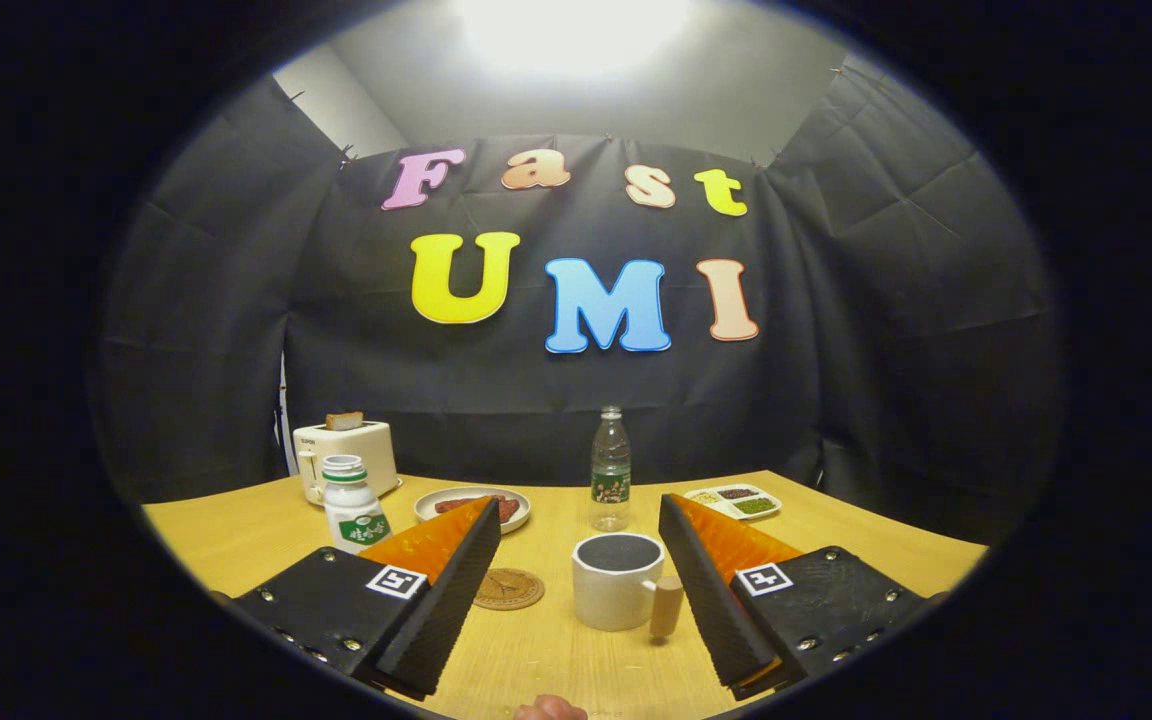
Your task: Take the bottle from table, then pour the juice into the cup, finally place the bottle on the coaster
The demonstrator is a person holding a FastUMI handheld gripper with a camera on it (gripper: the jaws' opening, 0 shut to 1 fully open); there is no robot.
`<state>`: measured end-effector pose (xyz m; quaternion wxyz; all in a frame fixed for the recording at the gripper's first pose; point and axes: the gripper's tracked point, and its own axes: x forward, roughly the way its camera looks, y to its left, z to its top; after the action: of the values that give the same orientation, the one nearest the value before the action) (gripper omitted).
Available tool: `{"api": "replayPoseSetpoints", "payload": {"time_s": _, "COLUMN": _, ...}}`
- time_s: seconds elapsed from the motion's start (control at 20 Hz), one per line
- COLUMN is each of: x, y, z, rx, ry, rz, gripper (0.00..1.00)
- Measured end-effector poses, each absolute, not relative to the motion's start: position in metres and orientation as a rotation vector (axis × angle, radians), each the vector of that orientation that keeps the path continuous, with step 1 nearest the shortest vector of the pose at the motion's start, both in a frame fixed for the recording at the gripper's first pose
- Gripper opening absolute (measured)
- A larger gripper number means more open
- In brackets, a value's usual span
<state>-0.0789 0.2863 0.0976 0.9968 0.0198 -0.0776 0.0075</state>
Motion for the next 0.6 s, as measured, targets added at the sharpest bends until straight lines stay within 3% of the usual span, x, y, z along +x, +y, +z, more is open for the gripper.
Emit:
{"api": "replayPoseSetpoints", "payload": {"time_s": 0.3, "x": -0.083, "y": 0.387, "z": 0.090, "rx": 0.115, "ry": -0.162, "rz": 0.147, "gripper": 0.97}}
{"api": "replayPoseSetpoints", "payload": {"time_s": 0.6, "x": -0.060, "y": 0.433, "z": 0.071, "rx": 0.029, "ry": -0.151, "rz": 0.147, "gripper": 0.97}}
